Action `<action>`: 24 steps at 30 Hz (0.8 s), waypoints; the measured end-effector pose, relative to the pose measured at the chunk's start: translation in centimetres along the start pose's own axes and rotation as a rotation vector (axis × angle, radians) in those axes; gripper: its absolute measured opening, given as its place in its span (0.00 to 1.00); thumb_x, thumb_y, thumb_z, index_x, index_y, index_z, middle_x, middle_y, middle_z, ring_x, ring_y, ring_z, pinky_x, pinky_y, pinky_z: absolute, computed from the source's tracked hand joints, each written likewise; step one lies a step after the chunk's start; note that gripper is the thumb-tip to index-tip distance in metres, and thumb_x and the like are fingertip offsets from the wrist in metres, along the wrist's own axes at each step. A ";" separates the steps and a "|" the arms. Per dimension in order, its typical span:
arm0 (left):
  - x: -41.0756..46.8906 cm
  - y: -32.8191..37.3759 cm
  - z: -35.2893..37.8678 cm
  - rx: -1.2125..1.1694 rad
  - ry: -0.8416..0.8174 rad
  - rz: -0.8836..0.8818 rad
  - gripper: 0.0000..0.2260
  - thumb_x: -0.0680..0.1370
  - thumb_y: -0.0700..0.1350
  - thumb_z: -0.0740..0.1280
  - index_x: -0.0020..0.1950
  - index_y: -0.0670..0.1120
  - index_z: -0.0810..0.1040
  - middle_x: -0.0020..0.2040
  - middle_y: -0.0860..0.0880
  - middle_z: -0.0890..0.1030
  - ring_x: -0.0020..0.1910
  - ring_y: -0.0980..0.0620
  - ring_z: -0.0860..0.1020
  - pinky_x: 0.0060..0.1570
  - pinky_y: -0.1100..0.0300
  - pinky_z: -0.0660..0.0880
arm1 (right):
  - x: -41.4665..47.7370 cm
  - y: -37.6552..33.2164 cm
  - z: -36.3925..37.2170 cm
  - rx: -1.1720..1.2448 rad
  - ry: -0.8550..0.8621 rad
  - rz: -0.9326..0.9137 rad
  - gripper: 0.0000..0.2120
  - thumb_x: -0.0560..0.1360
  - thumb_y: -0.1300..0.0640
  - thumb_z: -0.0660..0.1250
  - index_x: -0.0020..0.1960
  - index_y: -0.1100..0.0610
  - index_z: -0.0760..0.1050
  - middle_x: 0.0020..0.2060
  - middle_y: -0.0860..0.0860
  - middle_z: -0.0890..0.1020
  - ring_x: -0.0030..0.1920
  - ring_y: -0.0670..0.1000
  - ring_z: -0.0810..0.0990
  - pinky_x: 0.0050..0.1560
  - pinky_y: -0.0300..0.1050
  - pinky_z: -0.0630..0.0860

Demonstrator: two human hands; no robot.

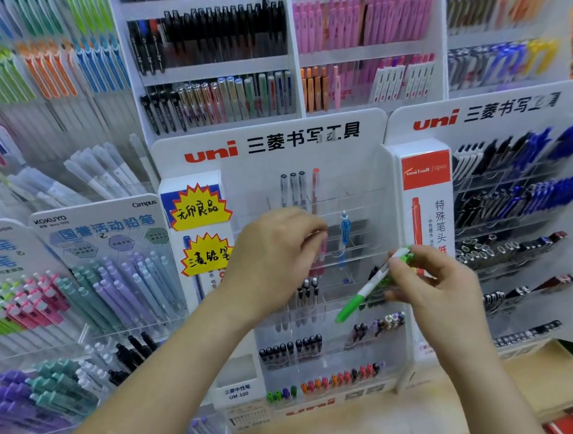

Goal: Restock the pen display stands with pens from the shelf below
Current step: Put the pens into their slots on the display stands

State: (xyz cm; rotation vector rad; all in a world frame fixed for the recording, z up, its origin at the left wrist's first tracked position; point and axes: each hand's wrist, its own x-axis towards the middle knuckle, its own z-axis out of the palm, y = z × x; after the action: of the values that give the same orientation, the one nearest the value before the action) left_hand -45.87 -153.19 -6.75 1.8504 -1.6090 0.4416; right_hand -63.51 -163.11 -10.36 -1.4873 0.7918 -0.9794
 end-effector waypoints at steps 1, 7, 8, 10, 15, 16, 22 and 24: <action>0.9 0.2 0.3 0.008 0.012 -0.011 0.07 0.76 0.44 0.70 0.53 0.46 0.83 0.47 0.51 0.84 0.47 0.52 0.80 0.49 0.59 0.76 | 0.7 -0.8 -0.4 -0.010 0.027 -0.042 0.04 0.76 0.63 0.69 0.47 0.57 0.81 0.34 0.47 0.83 0.33 0.47 0.83 0.37 0.43 0.83; 4.8 0.9 2.4 0.154 -0.254 -0.140 0.16 0.80 0.52 0.64 0.68 0.52 0.74 0.57 0.50 0.81 0.58 0.49 0.75 0.56 0.51 0.75 | 4.6 -5.7 -0.8 -0.034 0.147 -0.322 0.07 0.75 0.63 0.71 0.52 0.54 0.80 0.41 0.50 0.84 0.40 0.45 0.85 0.41 0.40 0.82; 5.1 0.9 2.6 0.160 -0.269 -0.152 0.16 0.80 0.52 0.64 0.67 0.53 0.74 0.57 0.50 0.82 0.57 0.49 0.76 0.55 0.51 0.76 | 5.2 -6.0 -0.5 -0.069 0.157 -0.364 0.09 0.75 0.62 0.71 0.52 0.51 0.79 0.42 0.49 0.84 0.42 0.45 0.85 0.44 0.43 0.83; 5.5 0.9 2.9 0.137 -0.282 -0.168 0.13 0.80 0.51 0.63 0.64 0.53 0.77 0.55 0.51 0.83 0.53 0.50 0.79 0.54 0.51 0.77 | 6.3 -6.0 0.2 -0.149 0.168 -0.423 0.10 0.75 0.60 0.71 0.54 0.50 0.78 0.43 0.49 0.84 0.44 0.45 0.85 0.48 0.46 0.83; 5.9 0.6 3.2 0.028 -0.255 -0.200 0.11 0.78 0.50 0.67 0.59 0.51 0.82 0.52 0.52 0.84 0.52 0.52 0.81 0.57 0.52 0.76 | 7.8 -4.2 1.7 -0.364 0.163 -0.481 0.11 0.76 0.60 0.70 0.58 0.56 0.78 0.43 0.50 0.84 0.40 0.43 0.82 0.45 0.31 0.78; 5.9 0.7 3.2 0.010 -0.249 -0.205 0.11 0.78 0.50 0.67 0.58 0.51 0.82 0.52 0.52 0.84 0.52 0.52 0.81 0.57 0.53 0.76 | 7.9 -3.8 1.8 -0.395 0.149 -0.473 0.11 0.76 0.59 0.70 0.58 0.56 0.78 0.44 0.51 0.83 0.40 0.45 0.82 0.43 0.30 0.78; 6.1 0.8 3.5 -0.049 -0.219 -0.212 0.08 0.78 0.49 0.68 0.54 0.51 0.84 0.49 0.53 0.85 0.49 0.53 0.82 0.54 0.55 0.76 | 7.9 -1.9 2.0 -0.505 0.041 -0.354 0.08 0.77 0.54 0.68 0.56 0.52 0.80 0.42 0.49 0.84 0.39 0.48 0.82 0.43 0.45 0.79; 6.1 0.8 3.5 -0.051 -0.222 -0.211 0.07 0.78 0.48 0.67 0.53 0.51 0.84 0.47 0.54 0.85 0.47 0.54 0.82 0.53 0.55 0.76 | 8.0 -1.4 2.1 -0.512 0.017 -0.343 0.06 0.79 0.53 0.66 0.48 0.52 0.81 0.33 0.45 0.82 0.33 0.47 0.79 0.38 0.46 0.76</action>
State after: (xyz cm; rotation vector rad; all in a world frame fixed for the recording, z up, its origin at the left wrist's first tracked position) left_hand -46.00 -160.11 -5.31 2.0609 -1.5265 0.1052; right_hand -58.29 -169.12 -7.83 -2.1110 0.8566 -1.0904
